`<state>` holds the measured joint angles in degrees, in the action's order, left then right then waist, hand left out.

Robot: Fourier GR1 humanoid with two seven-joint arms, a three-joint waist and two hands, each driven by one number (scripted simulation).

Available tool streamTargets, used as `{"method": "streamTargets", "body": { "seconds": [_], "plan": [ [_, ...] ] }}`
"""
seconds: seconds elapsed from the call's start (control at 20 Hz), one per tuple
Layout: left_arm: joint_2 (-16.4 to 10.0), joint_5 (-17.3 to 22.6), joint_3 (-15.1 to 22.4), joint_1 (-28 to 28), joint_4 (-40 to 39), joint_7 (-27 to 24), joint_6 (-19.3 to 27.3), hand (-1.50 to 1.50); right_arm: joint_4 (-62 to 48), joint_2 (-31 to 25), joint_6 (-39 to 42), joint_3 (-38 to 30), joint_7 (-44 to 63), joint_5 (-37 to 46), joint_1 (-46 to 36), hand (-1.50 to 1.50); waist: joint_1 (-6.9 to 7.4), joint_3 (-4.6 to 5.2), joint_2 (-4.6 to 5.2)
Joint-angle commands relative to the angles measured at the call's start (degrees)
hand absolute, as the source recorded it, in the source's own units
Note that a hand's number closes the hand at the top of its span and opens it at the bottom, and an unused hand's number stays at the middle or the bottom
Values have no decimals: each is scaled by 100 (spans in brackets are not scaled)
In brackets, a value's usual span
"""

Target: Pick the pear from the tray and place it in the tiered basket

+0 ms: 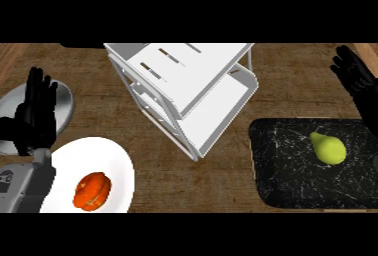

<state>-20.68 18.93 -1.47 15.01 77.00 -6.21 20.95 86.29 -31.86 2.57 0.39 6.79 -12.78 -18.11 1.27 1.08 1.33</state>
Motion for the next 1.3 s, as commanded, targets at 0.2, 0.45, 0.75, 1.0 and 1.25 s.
{"method": "streamTargets", "body": {
  "seconds": [0.2, 0.45, 0.75, 1.0, 1.25],
  "plan": [
    [250, -122, 1232, -265, 134, 815, -928, 0, -436, -312, 1720, -469, -1148, -984, 484, 150, -220, -135, -131],
    [390, 28, 1597, -240, 213, 1107, -1371, 0, -1689, -207, -338, -1536, -1242, -170, 611, -150, -151, -130, -95],
    [599, -131, 1814, -345, 709, 1647, -1131, 0, -1041, -646, 864, -786, -2353, 582, 1151, -150, -137, -108, -146],
    [475, -131, 1751, -648, 834, 1554, -1180, 0, 61, -1705, 900, -585, -1126, 1288, 1567, -150, -201, -89, -192],
    [352, -96, 1657, -487, 701, 1558, -1369, 0, 964, -2380, 693, -166, 459, 2329, 1412, -150, -168, -71, -171]
  ]
}}
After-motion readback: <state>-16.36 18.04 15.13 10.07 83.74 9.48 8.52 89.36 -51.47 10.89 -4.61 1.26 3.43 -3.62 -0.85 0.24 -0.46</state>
